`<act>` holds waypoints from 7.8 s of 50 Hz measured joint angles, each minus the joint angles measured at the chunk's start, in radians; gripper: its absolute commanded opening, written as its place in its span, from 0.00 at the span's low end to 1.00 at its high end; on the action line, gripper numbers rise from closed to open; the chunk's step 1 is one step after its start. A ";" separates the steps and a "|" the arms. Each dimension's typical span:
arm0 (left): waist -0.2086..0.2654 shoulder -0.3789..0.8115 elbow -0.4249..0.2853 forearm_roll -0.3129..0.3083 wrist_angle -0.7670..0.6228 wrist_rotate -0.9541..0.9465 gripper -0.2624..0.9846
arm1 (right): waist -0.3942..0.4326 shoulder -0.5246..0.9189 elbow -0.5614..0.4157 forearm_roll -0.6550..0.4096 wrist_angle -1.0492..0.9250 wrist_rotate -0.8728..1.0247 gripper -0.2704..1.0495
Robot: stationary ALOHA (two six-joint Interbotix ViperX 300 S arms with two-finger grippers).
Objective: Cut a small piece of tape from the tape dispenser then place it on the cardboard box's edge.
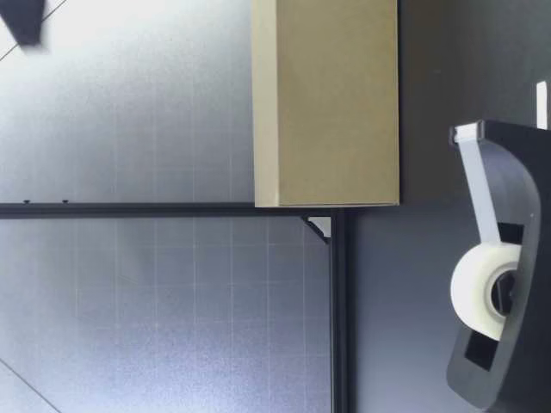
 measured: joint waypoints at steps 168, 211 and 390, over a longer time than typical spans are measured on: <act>-0.002 0.048 0.071 -0.009 -0.002 -0.021 0.11 | -0.275 1.052 -0.864 0.784 1.485 -0.561 0.29; -0.002 0.048 0.075 -0.009 -0.002 -0.021 0.11 | -0.268 0.973 -0.805 0.795 1.483 -0.560 0.14; -0.003 0.772 -0.284 -0.110 -0.216 -0.015 0.54 | -0.103 0.537 -0.675 0.261 0.946 -0.365 0.14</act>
